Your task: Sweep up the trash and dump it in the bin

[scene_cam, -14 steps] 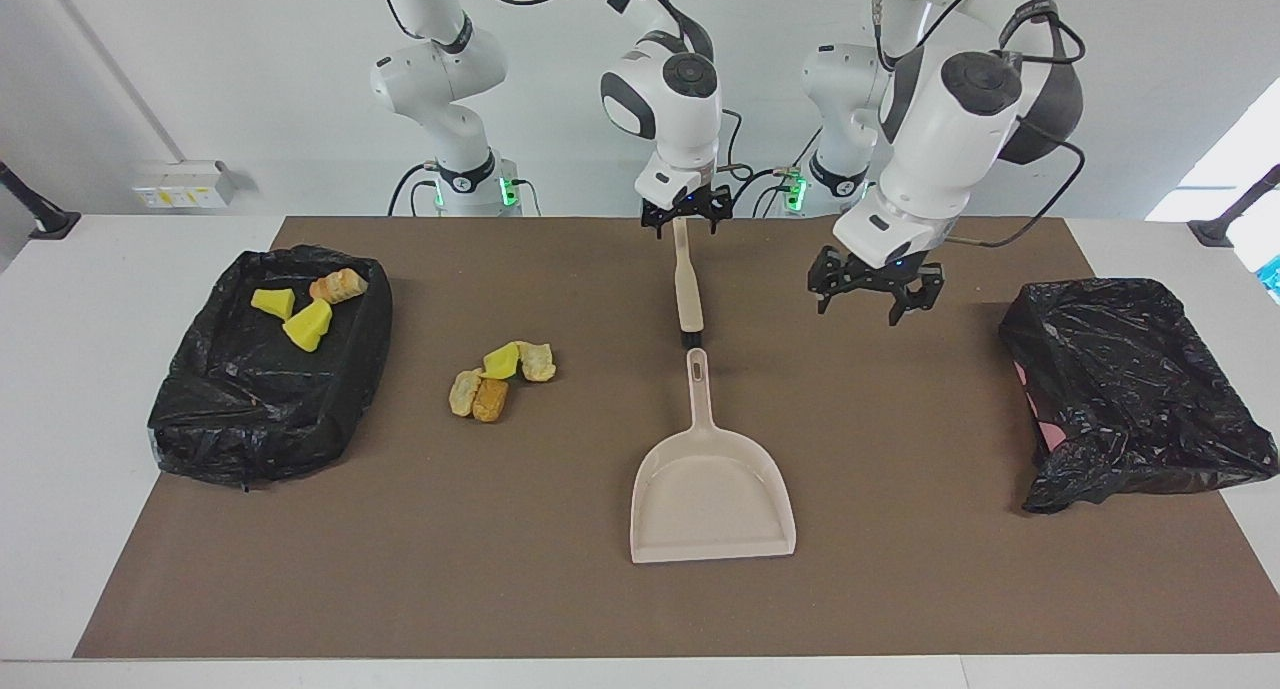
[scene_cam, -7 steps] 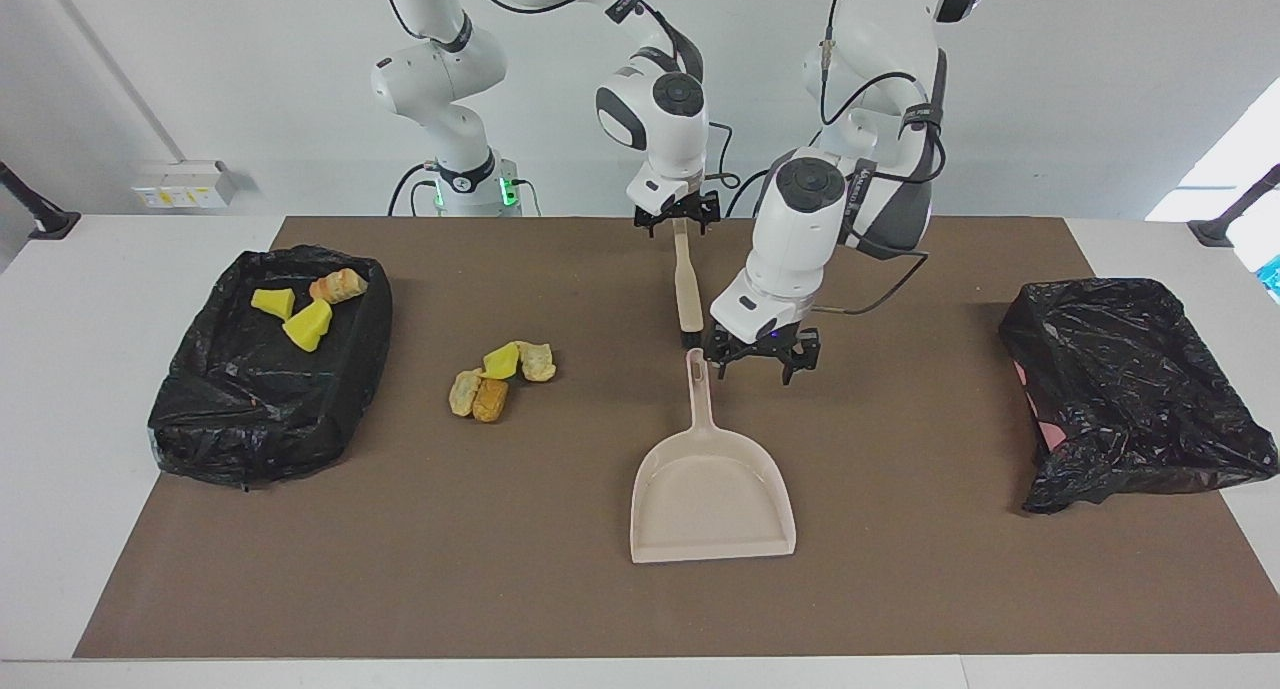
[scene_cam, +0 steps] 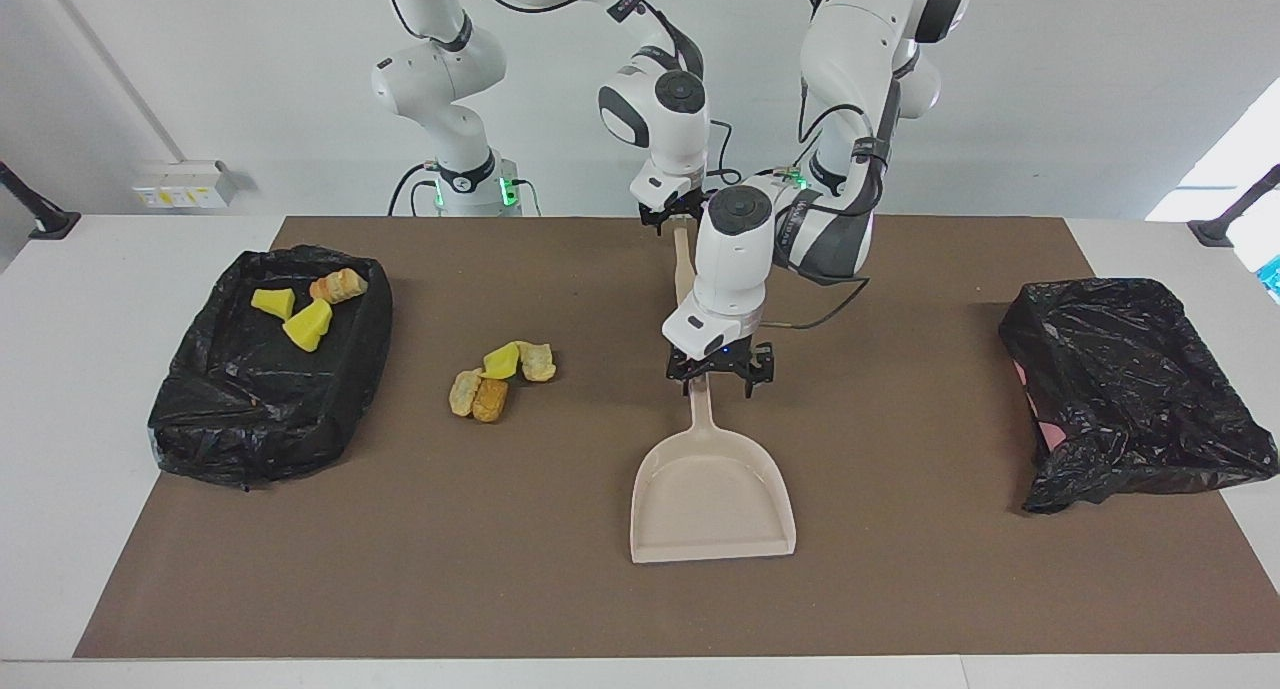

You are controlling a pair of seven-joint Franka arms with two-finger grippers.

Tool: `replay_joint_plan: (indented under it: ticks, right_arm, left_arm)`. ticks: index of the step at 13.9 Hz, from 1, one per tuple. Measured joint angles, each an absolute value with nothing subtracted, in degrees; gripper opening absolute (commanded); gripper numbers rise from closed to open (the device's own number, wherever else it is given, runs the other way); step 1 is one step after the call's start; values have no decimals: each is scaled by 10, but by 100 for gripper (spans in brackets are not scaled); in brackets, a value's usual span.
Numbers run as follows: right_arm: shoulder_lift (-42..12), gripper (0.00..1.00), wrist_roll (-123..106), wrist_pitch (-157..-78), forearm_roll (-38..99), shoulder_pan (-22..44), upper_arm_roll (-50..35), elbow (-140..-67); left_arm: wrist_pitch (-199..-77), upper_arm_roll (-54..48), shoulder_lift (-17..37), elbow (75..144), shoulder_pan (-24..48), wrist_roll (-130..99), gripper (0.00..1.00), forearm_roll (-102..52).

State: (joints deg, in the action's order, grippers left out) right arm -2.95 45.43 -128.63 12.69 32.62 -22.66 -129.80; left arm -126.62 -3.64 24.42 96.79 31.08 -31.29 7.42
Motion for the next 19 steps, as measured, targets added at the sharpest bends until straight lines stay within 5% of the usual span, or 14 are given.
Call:
replay_joint_plan:
  ticks: [4,9,13,14,16,17,19]
  right_arm:
    - [-29,0,454,-1287,127,326,-226,-1299]
    - [-25,0,453,-1284,117,322,-219,-1296]
    - [45,0,404,-1177,89,253,-217,-1286]
    - [75,0,380,-1143,87,223,-216,-1285]
    - [126,0,333,-1089,75,156,-213,-1286]
    - [142,0,311,-1074,71,122,-212,-1286]
    - [157,0,248,-1058,61,54,-211,-1287]
  left_arm:
    - [-1266,-35,245,962,311,-347,63,75]
    - [-1266,-35,245,962,311,-357,63,75]
    - [-1266,-35,246,962,311,-357,61,75]
    - [-1266,-35,246,962,311,-357,56,75]
    - [-1266,-36,247,963,312,-357,9,75]
    - [-1266,-36,247,963,313,-357,0,76]
    - [-1266,-37,247,964,313,-352,0,77]
